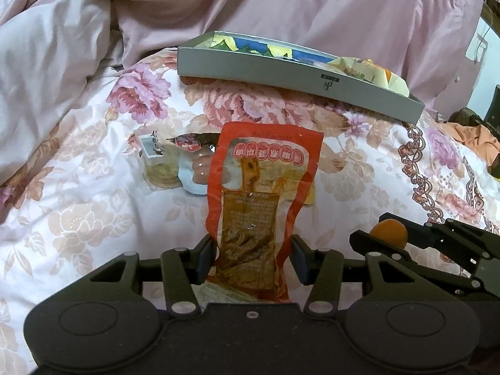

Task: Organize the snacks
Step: 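Carry the red pack and orange candy up into the grey tray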

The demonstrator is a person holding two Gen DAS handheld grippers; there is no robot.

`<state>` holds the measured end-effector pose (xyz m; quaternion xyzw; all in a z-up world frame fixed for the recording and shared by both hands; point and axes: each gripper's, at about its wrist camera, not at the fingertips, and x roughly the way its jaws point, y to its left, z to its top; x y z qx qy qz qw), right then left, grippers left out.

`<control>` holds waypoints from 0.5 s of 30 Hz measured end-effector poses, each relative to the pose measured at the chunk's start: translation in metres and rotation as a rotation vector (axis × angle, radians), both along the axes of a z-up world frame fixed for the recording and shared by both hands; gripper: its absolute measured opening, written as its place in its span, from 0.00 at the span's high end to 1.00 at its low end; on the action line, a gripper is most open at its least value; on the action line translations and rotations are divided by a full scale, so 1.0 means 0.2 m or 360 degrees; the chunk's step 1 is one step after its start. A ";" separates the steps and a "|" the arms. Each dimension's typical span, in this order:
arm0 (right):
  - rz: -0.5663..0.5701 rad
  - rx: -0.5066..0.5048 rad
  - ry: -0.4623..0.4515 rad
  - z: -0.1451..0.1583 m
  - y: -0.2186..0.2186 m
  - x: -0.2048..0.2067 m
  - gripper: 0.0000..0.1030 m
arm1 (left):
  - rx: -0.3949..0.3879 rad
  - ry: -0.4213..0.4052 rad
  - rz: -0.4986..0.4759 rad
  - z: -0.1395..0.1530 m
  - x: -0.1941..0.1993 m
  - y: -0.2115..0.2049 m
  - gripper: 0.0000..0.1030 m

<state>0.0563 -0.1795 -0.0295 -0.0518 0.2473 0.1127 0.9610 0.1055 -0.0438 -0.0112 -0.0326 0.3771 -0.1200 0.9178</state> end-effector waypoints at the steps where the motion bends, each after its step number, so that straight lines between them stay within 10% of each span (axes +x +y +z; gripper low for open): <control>1: -0.0001 0.0002 0.0002 0.00 0.00 0.00 0.62 | 0.0002 -0.0001 0.0002 0.00 0.00 0.00 0.49; 15: -0.0010 0.0017 0.0020 -0.01 0.00 0.01 0.62 | -0.0021 -0.0027 0.0030 0.01 0.00 0.02 0.53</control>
